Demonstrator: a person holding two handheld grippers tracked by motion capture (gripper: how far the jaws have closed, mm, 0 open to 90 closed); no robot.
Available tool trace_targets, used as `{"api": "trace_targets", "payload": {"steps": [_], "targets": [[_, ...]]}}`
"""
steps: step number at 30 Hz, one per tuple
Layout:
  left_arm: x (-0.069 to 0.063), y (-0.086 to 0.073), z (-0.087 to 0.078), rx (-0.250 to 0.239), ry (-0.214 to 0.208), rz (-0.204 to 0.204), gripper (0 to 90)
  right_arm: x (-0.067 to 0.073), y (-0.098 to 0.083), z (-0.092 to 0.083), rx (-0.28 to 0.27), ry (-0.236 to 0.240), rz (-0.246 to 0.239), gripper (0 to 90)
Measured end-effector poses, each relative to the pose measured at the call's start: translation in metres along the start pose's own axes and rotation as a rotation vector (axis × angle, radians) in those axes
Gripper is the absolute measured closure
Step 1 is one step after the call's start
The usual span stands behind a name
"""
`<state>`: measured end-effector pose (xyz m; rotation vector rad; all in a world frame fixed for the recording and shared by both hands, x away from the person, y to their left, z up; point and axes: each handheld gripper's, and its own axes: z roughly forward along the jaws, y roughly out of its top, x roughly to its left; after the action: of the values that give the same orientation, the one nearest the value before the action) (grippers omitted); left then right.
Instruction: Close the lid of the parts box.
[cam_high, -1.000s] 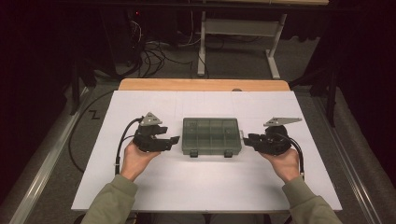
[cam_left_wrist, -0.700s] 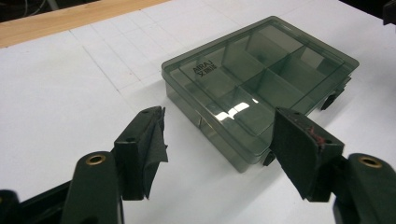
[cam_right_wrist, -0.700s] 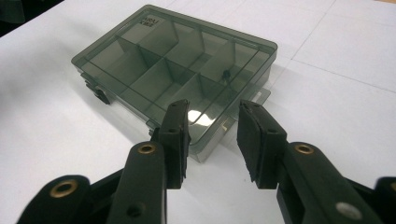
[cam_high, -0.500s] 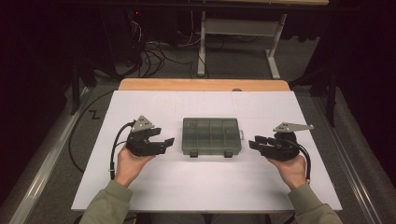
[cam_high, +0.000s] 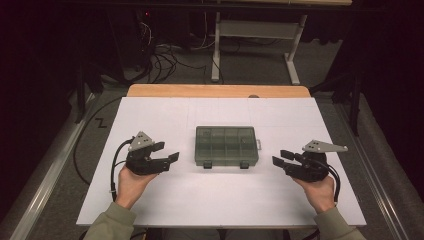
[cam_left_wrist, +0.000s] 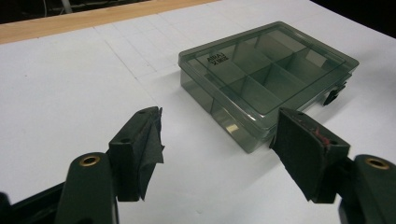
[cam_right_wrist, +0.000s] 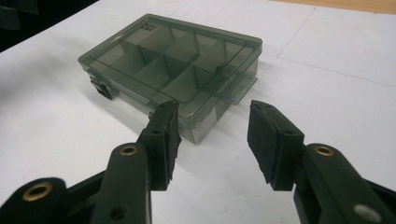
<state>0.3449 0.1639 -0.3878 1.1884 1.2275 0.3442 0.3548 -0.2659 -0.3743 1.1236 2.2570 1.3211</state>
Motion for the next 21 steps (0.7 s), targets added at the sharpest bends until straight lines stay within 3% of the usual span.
{"api": "trace_targets", "payload": {"steps": [21], "targets": [[0.015, -0.003, -0.021, -0.079, 0.039, -0.012, 29.8, -0.002, -0.029, -0.013, -0.079, -0.011, 0.015, 46.1]]}}
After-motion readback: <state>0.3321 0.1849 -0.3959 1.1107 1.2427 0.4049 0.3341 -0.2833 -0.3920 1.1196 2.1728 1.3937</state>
